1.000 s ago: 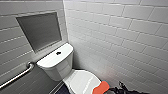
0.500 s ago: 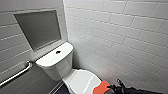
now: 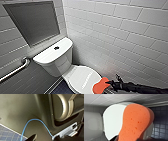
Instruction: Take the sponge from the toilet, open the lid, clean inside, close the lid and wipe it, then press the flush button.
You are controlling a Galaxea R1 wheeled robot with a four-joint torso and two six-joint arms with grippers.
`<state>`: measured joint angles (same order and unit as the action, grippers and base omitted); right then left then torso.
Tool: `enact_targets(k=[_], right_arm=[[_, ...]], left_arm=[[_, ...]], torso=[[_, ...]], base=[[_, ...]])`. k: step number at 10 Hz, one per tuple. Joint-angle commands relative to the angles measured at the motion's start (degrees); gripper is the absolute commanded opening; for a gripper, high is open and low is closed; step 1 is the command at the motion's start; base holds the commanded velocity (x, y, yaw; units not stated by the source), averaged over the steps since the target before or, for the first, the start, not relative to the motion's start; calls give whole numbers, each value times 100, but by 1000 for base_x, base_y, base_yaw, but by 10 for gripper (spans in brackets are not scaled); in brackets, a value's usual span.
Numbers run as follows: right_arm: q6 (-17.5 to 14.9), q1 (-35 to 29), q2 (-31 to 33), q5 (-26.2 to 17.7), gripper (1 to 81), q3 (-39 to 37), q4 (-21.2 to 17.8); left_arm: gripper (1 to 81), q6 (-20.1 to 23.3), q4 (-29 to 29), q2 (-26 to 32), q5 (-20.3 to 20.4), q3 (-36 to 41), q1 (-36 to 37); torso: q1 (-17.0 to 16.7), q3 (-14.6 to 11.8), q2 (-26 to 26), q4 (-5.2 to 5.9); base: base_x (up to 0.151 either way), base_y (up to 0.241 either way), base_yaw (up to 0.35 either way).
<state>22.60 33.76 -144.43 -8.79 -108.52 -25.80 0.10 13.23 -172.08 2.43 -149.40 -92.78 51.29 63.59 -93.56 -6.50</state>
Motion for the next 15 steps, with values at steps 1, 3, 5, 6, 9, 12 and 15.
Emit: enact_targets(k=[1, 3, 5, 6, 9, 12, 15], right_arm=[[25, -935, -79, -561, 811, -256, -356], [25, -953, -326, -703, 811, -608, -549], [25, -944, -579, -1027, 811, -975, -698], [25, -910, -659, -1107, 811, -1125, -821], [17, -769, -844, -1116, 811, -1223, -866], [25, -786, -1064, -1116, 811, -1381, -857], [-54, -751, -1081, -1037, 811, -1566, -804]], left_arm=[[811, 25, -21, -45, -445, 51, -148], [811, 25, -48, -37, -445, 33, -140], [811, 25, -57, -37, -436, 33, -148], [811, 25, -57, -38, -427, 33, -148], [811, 25, -66, -55, -418, 33, -140], [811, 25, -75, -46, -418, 24, -140], [811, 17, -75, -20, -418, 24, -140]], torso=[[0, 0, 0, 0], [0, -2, 0, 0], [0, 0, 0, 0], [2, 0, 0, 0], [2, 0, 0, 0], [2, 0, 0, 0], [2, 0, 0, 0]], base=[[0, 0, 0], [0, 0, 0], [0, 0, 0], [0, 0, 0], [0, 0, 0], [0, 0, 0], [0, 0, 0]])
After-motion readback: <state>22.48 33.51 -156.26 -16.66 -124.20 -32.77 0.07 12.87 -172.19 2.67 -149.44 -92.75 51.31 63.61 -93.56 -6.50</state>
